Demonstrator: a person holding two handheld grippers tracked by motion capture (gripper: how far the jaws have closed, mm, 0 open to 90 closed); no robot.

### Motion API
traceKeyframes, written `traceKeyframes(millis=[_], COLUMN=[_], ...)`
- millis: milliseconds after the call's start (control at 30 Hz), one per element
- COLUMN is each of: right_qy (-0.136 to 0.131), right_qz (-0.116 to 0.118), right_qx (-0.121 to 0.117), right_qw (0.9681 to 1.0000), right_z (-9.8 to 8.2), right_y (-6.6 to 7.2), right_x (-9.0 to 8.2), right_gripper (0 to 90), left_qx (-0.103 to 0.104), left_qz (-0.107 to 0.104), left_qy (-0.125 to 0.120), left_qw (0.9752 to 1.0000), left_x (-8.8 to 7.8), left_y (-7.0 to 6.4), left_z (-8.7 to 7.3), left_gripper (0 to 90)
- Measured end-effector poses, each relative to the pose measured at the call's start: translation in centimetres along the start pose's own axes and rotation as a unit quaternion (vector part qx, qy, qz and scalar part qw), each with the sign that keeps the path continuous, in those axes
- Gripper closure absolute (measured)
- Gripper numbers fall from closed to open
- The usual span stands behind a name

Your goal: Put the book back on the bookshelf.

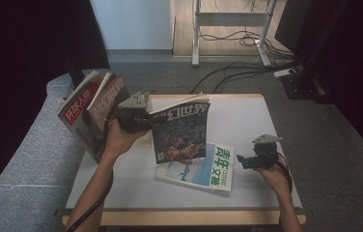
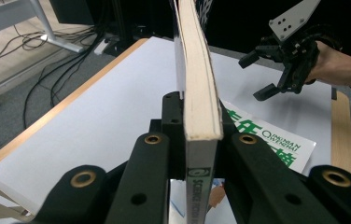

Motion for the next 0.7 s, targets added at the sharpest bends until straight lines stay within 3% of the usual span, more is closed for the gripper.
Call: traceKeyframes(millis=[500, 700], right_qy=[0.032, 0.026], right_qz=[0.002, 0.004], right_qx=[0.031, 0.039], right_qw=[0.9990, 0.9989], right_z=[-3.7, -3.8], right_y=[-0.5, -0.6], right_x=[2.7, 2.8], right_gripper=[0.0, 0.6], left_qx=[-0.020, -0.029], left_qz=[-0.001, -0.001], left_qy=[0.008, 0.000], left_qw=[0.9998, 0.9996], left_x=[0.1, 0.2], left_y=[0.1, 0.2], left_z=[0.2, 0.4], left_gripper=[82.3, 82.4])
Point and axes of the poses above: each handheld gripper's, and its own axes: x roughly forward along the jaws, z roughly out of its top, y roughly to its left, the point moved 8 cm from there along x, roughly forward along the jaws, and after that the axes turned 15 degrees about y, right-handed, at the moved point
